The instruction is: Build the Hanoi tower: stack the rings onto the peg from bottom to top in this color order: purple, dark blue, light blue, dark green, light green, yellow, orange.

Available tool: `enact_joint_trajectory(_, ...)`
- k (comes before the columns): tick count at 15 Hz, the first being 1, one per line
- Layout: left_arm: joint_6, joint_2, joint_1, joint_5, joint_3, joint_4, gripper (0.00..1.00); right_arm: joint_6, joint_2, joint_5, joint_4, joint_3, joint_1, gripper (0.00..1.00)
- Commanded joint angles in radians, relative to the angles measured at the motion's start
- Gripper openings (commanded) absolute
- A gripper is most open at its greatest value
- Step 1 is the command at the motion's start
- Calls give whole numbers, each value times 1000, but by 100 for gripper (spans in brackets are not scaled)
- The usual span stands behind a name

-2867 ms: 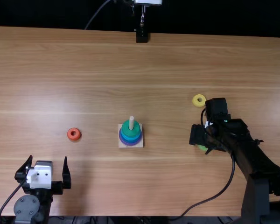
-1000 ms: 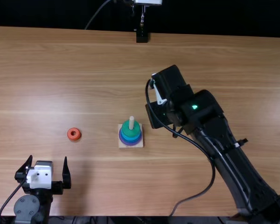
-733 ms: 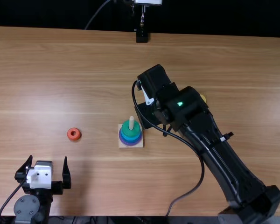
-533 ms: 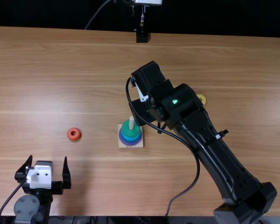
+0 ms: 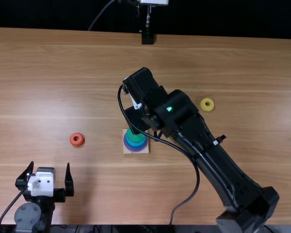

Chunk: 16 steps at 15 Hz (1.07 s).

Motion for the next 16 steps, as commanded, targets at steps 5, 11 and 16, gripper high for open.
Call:
enact_joint_trajectory(5,-8,-15,-1,-10,-105,-77,100,3,41,-3,6,31,26,0)
enact_joint_trajectory(11,-8,-15,-1,-10,-105,-77,100,3,61,-3,0,28,24,100)
enact_joint_trajectory(16,-8,-15,-1,-10,-105,-77,100,5,65,6,17,33,23,100)
